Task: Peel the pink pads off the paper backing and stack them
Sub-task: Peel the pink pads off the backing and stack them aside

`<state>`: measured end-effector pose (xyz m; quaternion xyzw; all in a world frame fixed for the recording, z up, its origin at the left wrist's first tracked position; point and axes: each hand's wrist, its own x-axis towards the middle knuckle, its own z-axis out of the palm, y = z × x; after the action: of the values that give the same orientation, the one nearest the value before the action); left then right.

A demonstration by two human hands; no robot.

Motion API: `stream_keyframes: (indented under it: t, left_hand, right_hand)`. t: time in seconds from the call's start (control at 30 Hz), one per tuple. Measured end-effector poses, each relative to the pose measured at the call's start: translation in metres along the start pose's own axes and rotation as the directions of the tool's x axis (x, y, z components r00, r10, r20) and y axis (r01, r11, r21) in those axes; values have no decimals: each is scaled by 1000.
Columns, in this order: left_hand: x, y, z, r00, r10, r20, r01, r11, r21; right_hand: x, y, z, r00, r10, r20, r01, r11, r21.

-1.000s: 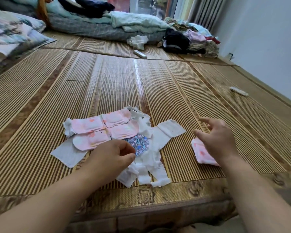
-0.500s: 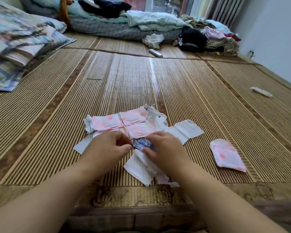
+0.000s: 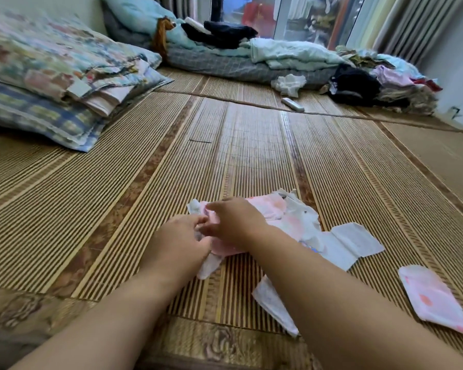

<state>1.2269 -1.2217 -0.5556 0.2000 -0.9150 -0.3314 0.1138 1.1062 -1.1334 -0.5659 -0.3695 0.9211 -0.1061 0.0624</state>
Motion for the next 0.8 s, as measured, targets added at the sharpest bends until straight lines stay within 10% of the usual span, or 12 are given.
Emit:
stream_keyframes:
  t: [0.37, 0.57, 0.8]
  left_hand:
    - [-2, 15, -9, 996, 77, -41, -79, 995, -56]
    - [-14, 41, -11, 926, 303, -227, -324, 944, -63]
    - [-10, 41, -17, 955, 130, -267, -222, 908, -356]
  right_hand:
    - [-24, -13, -48, 937, -2, -350, 111, 949, 294]
    - [-72, -4, -76, 949, -71, -307, 199, 890, 409]
    - [-88, 23, -49, 997, 14, -70, 42, 675, 737]
